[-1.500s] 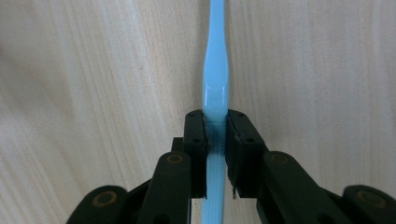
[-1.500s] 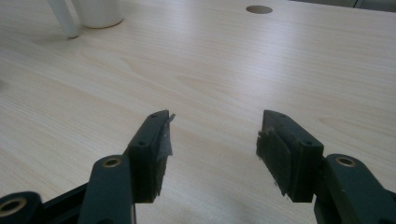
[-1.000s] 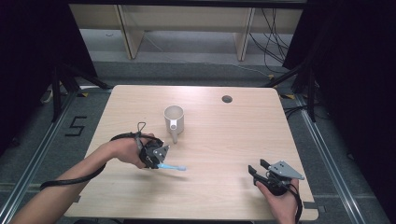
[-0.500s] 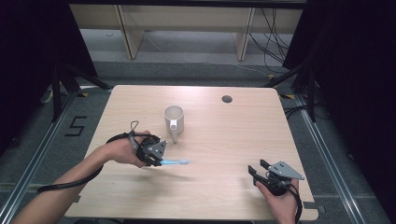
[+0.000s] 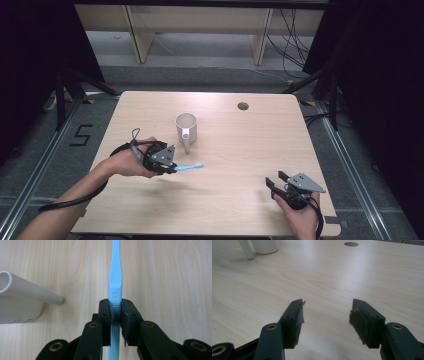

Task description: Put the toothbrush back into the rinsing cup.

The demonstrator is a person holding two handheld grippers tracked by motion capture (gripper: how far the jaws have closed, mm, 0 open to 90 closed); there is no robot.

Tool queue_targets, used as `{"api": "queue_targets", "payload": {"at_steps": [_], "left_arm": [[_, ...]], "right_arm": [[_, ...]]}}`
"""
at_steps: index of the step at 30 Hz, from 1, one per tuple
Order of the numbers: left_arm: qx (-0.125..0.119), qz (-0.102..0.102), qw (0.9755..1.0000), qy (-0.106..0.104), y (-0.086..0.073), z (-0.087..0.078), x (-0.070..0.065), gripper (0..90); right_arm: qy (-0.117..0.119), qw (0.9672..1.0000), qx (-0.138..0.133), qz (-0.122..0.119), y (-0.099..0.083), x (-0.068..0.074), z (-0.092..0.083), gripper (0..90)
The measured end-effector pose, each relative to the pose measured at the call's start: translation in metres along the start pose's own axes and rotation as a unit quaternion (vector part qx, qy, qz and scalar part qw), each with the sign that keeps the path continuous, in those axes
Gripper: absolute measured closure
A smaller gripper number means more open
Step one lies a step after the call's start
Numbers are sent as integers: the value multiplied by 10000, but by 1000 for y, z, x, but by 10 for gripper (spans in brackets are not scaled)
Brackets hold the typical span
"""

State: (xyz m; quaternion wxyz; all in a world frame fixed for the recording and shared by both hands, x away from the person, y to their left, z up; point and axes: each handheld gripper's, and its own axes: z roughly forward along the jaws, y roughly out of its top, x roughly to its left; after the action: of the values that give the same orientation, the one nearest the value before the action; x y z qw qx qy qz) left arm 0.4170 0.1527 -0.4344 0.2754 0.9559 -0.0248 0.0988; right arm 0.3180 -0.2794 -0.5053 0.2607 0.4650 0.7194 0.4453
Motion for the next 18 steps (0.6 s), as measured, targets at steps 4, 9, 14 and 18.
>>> {"api": "queue_targets", "payload": {"at_steps": [4,9,14,18], "left_arm": [[-238,-210,9995,50,-4,2,-1,785],[-435,-271,9986,111,-9,1,0,785],[-682,-452,9965,145,-14,-1,-1,785],[-917,-559,9940,212,-19,-2,-3,784]], "right_arm": [[-37,9998,-83,-168,0,-3,1,440],[-35,9998,-73,-168,0,-3,1,440],[-37,9998,-81,-168,0,-3,1,440],[23,10000,-42,1,0,0,1,440]]}}
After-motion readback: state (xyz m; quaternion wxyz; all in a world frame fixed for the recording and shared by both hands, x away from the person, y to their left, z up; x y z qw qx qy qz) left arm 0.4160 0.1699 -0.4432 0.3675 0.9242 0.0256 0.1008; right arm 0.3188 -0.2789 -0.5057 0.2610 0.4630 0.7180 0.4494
